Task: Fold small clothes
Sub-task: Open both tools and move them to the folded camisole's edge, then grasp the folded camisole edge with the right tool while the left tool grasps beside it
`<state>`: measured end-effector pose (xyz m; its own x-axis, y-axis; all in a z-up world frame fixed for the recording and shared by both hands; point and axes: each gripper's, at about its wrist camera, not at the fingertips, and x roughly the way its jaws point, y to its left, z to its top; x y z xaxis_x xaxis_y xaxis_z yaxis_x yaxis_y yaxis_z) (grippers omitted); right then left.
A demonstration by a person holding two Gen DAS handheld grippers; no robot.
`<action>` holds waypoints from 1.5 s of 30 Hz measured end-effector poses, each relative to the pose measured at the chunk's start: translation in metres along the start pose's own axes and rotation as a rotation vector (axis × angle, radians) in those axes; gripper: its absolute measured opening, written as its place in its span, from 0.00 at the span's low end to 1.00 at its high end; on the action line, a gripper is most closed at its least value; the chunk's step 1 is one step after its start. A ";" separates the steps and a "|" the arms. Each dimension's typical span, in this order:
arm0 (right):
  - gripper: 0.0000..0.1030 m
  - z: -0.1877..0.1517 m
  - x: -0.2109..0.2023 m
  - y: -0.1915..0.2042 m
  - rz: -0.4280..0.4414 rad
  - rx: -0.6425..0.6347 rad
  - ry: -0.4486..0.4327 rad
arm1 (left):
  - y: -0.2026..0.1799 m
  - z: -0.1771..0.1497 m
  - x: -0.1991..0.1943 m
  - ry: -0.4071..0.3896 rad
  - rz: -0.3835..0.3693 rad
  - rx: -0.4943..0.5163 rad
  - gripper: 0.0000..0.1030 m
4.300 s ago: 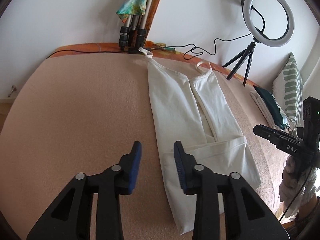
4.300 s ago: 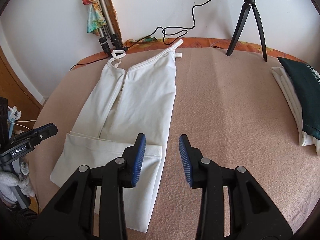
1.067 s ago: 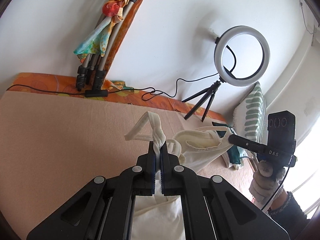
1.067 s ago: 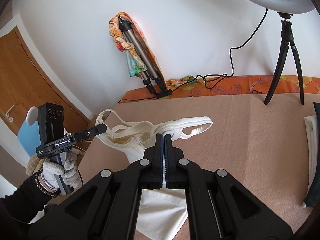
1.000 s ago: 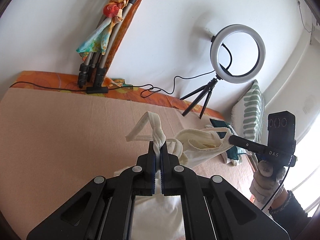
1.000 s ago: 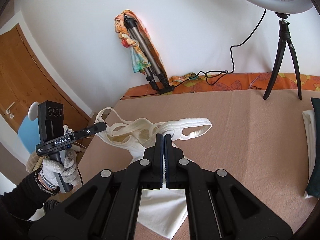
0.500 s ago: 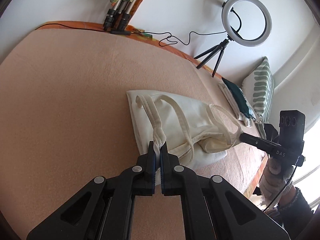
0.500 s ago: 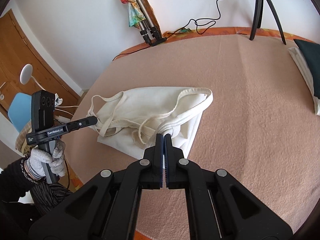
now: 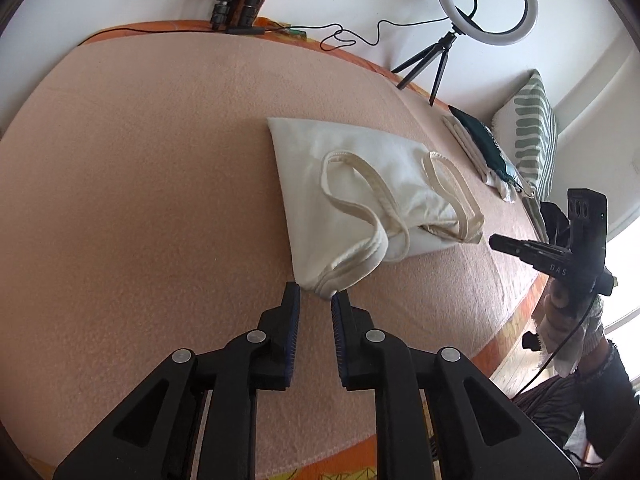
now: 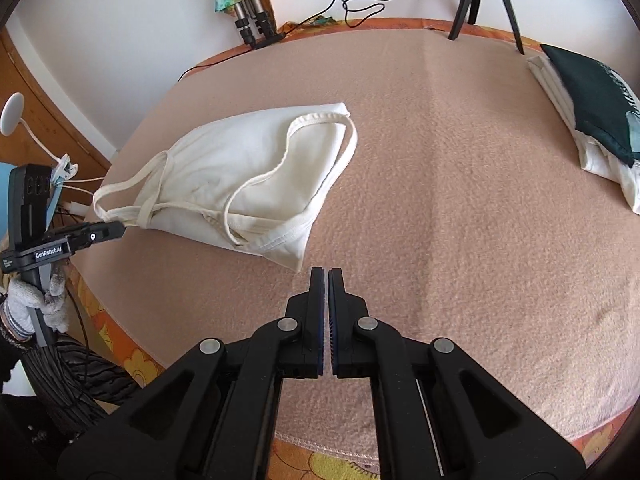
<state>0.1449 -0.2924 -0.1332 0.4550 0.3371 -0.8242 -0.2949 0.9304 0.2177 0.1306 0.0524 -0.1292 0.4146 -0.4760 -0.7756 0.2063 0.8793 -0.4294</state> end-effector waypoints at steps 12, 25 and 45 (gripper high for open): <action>0.02 0.042 0.005 0.055 0.031 -0.124 -0.077 | -0.033 0.027 -0.017 -0.095 -0.035 0.111 0.14; 0.02 -0.002 0.026 0.049 -0.038 -0.193 0.107 | -0.030 0.032 0.045 0.055 0.002 0.109 0.14; 0.54 0.000 -0.011 -0.049 0.284 0.363 -0.025 | 0.014 0.074 -0.029 -0.028 -0.173 -0.028 0.45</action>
<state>0.1545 -0.3412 -0.1345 0.4200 0.5853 -0.6935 -0.0994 0.7893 0.6059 0.1869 0.0795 -0.0786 0.3994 -0.6188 -0.6765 0.2518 0.7835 -0.5680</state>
